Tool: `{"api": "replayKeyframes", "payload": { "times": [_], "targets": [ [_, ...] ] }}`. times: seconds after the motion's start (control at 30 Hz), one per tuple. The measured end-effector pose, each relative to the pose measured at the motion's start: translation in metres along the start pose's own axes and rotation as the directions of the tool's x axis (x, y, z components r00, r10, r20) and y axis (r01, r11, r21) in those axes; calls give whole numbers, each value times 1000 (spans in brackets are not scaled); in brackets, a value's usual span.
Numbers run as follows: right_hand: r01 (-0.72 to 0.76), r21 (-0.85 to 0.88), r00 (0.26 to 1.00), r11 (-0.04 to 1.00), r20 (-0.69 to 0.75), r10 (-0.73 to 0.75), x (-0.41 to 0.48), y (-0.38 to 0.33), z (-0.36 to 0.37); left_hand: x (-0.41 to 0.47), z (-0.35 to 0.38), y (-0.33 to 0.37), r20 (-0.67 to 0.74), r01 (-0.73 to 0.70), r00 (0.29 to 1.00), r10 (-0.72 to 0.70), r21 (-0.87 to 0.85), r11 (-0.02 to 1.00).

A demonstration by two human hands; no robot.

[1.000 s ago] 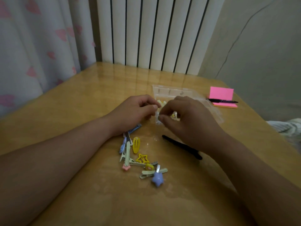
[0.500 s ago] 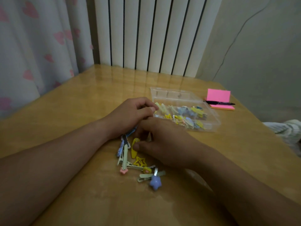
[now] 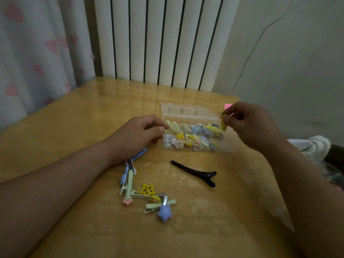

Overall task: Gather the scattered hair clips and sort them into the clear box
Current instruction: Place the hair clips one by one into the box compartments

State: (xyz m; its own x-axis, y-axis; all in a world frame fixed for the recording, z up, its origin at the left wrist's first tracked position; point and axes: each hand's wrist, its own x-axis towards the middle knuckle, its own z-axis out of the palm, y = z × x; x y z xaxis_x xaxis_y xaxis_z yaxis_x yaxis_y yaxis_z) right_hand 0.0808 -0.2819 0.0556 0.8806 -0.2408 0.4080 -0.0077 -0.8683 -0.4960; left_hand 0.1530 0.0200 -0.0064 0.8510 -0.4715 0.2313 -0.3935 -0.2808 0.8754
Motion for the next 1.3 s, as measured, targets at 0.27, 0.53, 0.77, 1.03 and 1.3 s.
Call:
{"api": "replayKeyframes", "payload": {
  "times": [0.27, 0.53, 0.77, 1.03, 1.3],
  "targets": [
    [115, -421, 989, 900, 130, -66, 0, 1, 14, -1, 0, 1, 2, -5, 1000, 5, -7, 1000],
    [76, -526, 990, 847, 139, -2, 5, 4, 19, -1, 0, 0, 9, 1, 1000, -2, 2, 1000],
    [81, -527, 993, 846, 118, -22, 3, 6, 19, 0, 1, -2, 5, 5, 1000, -5, -5, 1000],
    [176, -338, 982, 924, -8, -190, -5, -5, 20, 0, 1, -4, 11, -6, 1000, 6, -3, 1000],
    [379, -38, 911, 925, 189, -365, -44, -59, 34, -1, 1, -1, 4, -9, 1000, 9, 4, 1000]
  ]
}}
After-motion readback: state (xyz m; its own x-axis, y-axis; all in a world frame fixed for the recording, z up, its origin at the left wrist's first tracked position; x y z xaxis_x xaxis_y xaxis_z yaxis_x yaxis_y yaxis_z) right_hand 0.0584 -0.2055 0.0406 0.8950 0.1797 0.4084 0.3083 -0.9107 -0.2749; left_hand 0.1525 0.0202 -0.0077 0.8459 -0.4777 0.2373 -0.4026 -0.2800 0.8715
